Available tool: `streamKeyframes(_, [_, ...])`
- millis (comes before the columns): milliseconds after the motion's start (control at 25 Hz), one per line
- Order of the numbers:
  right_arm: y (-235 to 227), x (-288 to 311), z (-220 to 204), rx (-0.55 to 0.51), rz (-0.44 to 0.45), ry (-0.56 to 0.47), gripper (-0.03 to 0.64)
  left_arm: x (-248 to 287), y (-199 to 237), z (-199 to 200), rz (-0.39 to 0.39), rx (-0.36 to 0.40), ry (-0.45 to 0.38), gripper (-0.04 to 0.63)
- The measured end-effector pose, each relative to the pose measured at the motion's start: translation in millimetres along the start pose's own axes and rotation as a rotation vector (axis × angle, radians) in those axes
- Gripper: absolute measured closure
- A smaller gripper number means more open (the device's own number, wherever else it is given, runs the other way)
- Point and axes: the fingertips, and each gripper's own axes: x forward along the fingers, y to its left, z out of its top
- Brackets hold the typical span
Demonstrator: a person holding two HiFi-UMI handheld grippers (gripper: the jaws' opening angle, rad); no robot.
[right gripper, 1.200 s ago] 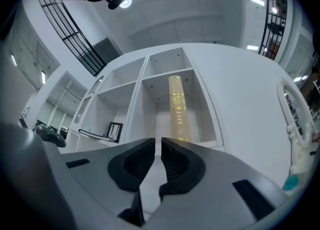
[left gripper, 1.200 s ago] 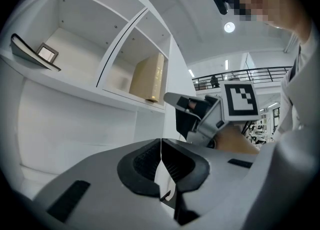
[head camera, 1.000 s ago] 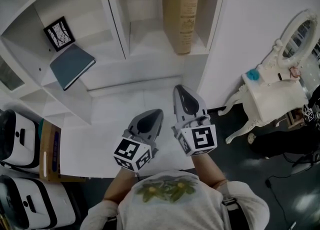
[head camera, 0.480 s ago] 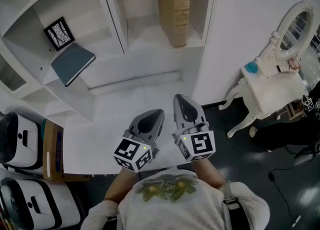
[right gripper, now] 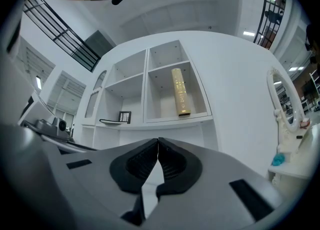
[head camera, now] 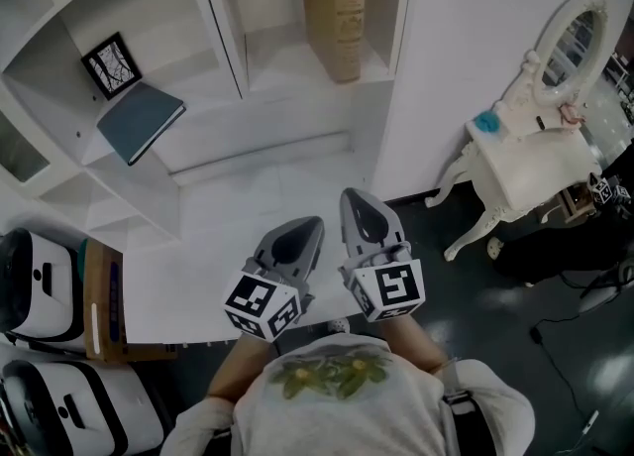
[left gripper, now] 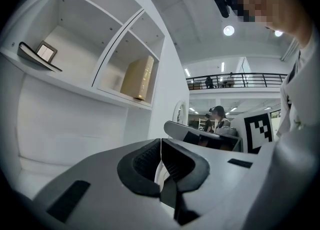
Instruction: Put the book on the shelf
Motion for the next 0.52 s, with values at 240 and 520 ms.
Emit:
streamKeyframes(240, [7, -11, 4, -0.002, -0.009, 0.004, 0.584, -9, -6, -3, -0.007, -0.011, 0.002, 0.568])
streamKeyframes(520, [15, -17, 3, -0.008, -0.002, 0.017, 0.584, -20, -7, -3, -0.002, -0.017, 0.0, 0.568])
